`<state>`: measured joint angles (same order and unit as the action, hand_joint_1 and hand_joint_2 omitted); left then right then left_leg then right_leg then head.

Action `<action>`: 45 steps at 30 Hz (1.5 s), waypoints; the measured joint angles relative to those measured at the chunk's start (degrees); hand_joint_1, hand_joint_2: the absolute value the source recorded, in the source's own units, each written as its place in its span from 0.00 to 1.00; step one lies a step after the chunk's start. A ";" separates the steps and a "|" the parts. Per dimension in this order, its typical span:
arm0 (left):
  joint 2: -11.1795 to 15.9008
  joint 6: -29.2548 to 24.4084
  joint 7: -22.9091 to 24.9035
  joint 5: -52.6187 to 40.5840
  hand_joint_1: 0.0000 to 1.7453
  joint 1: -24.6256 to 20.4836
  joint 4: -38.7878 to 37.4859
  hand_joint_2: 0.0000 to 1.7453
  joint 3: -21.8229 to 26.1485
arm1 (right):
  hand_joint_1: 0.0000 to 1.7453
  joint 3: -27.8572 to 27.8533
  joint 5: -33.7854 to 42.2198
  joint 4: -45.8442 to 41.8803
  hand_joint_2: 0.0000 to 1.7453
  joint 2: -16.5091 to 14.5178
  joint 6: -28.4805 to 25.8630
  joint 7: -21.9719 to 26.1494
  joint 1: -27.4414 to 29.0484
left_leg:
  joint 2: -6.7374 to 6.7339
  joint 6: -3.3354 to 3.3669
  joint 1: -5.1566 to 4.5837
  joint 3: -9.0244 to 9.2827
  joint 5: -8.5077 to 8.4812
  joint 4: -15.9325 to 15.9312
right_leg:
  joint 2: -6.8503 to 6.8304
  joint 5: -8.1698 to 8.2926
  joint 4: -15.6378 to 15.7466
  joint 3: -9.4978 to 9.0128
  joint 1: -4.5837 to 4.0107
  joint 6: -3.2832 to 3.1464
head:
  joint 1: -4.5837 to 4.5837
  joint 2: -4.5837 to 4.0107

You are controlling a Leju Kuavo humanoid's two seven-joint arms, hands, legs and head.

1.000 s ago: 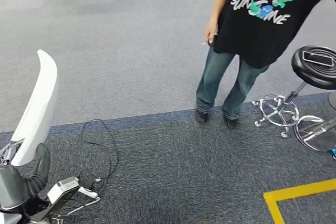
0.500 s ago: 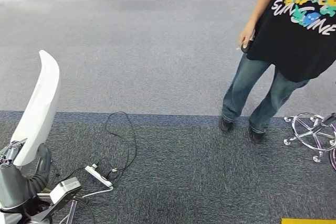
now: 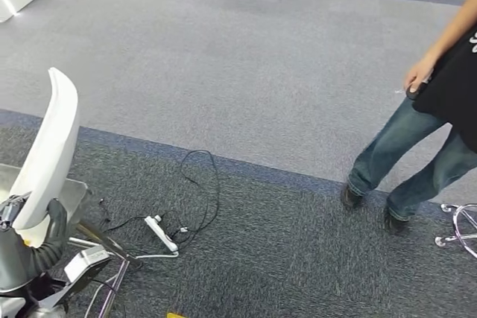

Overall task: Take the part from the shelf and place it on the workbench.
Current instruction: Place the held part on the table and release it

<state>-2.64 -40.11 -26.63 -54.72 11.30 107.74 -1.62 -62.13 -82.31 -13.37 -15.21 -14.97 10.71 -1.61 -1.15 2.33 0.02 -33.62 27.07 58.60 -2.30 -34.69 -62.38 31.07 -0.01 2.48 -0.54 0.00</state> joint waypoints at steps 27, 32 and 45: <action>1.19 0.02 1.14 -1.16 1.00 -0.10 -0.40 1.00 -0.25 | 0.00 -0.62 0.31 0.60 1.00 -0.03 0.13 0.41 0.06 | -2.42 -1.42 -0.36 0.37 0.57 0.04 | -4.48 3.68 5.62 -2.23 -0.44 -1.22 | 0.51 0.00; 1.14 0.01 1.21 -1.67 1.00 -0.16 -0.39 1.00 -0.30 | 0.00 -0.62 0.67 0.63 1.00 0.03 0.15 0.78 -0.27 | 0.97 -0.01 0.27 0.62 0.05 -0.72 | 1.67 -2.42 -5.49 2.77 -0.03 -0.10 | -0.24 0.00; 0.93 0.02 2.40 -3.28 1.00 -0.95 -0.39 1.00 -1.47 | 0.00 -0.68 0.95 0.61 1.00 0.29 1.19 1.80 0.59 | 5.93 -2.57 0.29 -1.53 1.50 2.45 | 5.04 5.15 5.42 -0.63 0.95 -2.17 | -0.07 0.00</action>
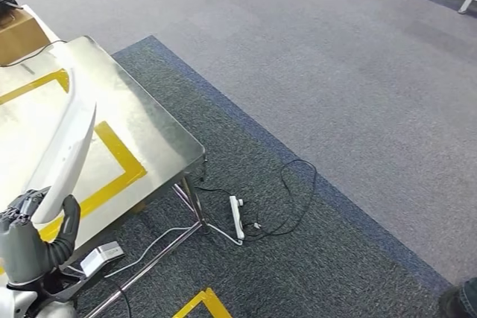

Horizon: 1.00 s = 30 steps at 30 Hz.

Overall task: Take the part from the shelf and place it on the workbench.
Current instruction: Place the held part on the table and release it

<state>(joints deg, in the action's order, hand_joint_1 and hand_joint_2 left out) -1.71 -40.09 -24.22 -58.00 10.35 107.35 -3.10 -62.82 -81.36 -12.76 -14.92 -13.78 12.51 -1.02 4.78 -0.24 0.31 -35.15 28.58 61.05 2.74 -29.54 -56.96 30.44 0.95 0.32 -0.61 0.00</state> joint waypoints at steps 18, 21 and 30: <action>-0.28 -0.01 0.22 -0.43 1.00 -0.50 -0.14 1.00 -1.25 | 0.00 -0.30 -0.07 -0.11 1.00 0.34 0.13 0.36 -0.19 | -4.96 2.32 -0.02 1.79 -1.58 -3.10 | -3.19 -8.63 -12.58 4.00 -0.71 2.02 | -0.17 0.00; -0.30 0.01 0.63 -0.68 1.00 -0.42 -0.18 1.00 -1.39 | 0.00 -0.35 -0.20 -0.11 1.00 0.38 0.14 0.15 0.26 | -2.30 2.35 0.03 1.89 -1.55 -3.03 | -2.60 -7.24 -15.40 6.62 -0.68 2.09 | -0.25 0.00; -0.26 0.01 1.25 -0.96 1.00 -0.57 -0.19 1.00 -1.54 | 0.00 -0.39 -0.92 -0.09 1.00 0.28 0.30 0.15 0.38 | 0.89 -0.35 0.30 0.28 -0.96 -1.29 | 0.25 -0.19 -0.50 0.32 0.16 0.12 | -0.35 0.00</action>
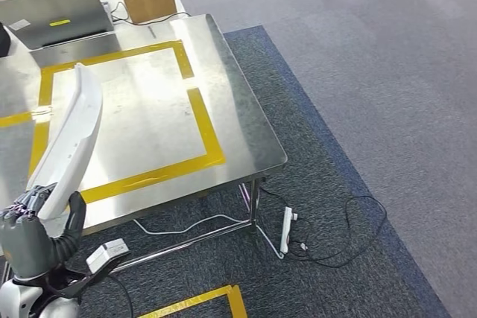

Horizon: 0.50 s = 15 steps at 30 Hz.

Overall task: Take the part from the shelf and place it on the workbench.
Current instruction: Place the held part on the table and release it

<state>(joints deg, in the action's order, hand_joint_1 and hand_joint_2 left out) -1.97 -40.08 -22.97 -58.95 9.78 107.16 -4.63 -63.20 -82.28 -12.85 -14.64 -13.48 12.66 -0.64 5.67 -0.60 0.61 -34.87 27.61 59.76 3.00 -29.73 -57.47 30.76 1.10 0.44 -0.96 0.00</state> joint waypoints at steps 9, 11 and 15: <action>0.11 0.02 0.33 0.04 1.00 -0.22 -0.27 1.00 -0.06 | 0.00 -0.11 -0.16 -0.03 1.00 0.06 -0.20 0.04 0.14 | -8.32 -0.24 -0.31 -0.79 0.12 3.44 | -7.23 -1.28 0.17 -1.49 -0.53 -0.47 | 0.74 -0.01; 0.10 0.02 0.09 0.14 1.00 -0.42 -0.28 1.00 -0.10 | 0.00 -0.13 -0.15 -0.04 1.00 0.07 -0.20 0.14 0.12 | -10.39 0.40 -0.87 1.18 -0.56 -0.71 | -8.40 -1.72 0.16 -1.81 -0.93 0.12 | 0.69 -0.01; 0.13 -0.01 0.16 0.14 1.00 -0.65 -0.29 1.00 -0.11 | 0.00 -0.18 -0.15 -0.19 1.00 0.11 -0.20 0.32 -0.27 | -8.13 1.66 -0.67 1.30 -0.56 -1.64 | -8.89 -2.98 -0.40 -2.08 -1.03 1.23 | 0.46 0.00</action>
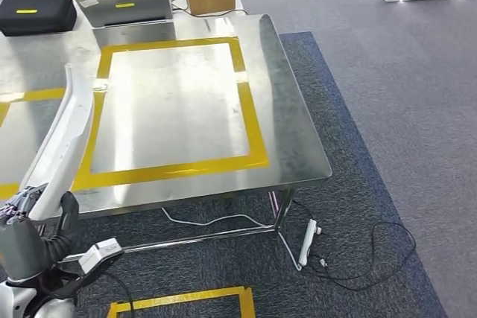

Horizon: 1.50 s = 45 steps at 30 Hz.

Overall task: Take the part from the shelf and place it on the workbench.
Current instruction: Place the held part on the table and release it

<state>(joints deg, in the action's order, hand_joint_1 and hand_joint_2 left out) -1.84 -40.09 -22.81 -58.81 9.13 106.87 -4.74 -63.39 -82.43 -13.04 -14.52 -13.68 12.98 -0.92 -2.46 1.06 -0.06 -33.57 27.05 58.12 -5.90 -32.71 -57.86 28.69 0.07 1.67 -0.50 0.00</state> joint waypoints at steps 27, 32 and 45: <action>0.72 0.01 1.86 -1.15 1.00 -0.17 -0.41 1.00 -0.52 | 0.00 -0.47 -0.54 -0.03 1.00 -0.05 0.58 0.61 0.22 | 6.23 -0.64 0.24 0.54 -0.02 -0.53 | 7.23 2.98 0.09 2.88 -0.07 -1.31 | -1.10 0.00; 1.89 0.03 4.43 -1.64 1.00 -0.97 -1.23 1.00 -0.52 | 0.00 -0.52 -1.28 -0.03 1.00 -0.05 0.67 0.85 0.12 | 6.22 -0.75 0.19 0.53 0.04 -0.49 | 7.23 2.98 0.12 2.80 0.03 -1.32 | -1.10 0.00; 7.22 0.03 8.97 -1.69 1.00 -8.14 -12.81 1.00 2.91 | 0.00 -0.15 -3.43 0.63 1.00 0.27 1.12 0.91 -0.62 | 6.18 -0.74 0.09 0.53 0.05 -0.34 | 7.27 3.05 0.22 2.70 0.08 -1.26 | -1.09 0.00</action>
<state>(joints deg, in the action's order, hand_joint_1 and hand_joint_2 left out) 5.38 -40.06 -13.84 -60.51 0.99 94.07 -1.83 -63.53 -85.86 -12.40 -14.25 -12.56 13.89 -1.54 3.71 0.32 0.03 -33.03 27.10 57.78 1.37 -29.66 -57.65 31.38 0.15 0.41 -1.59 0.00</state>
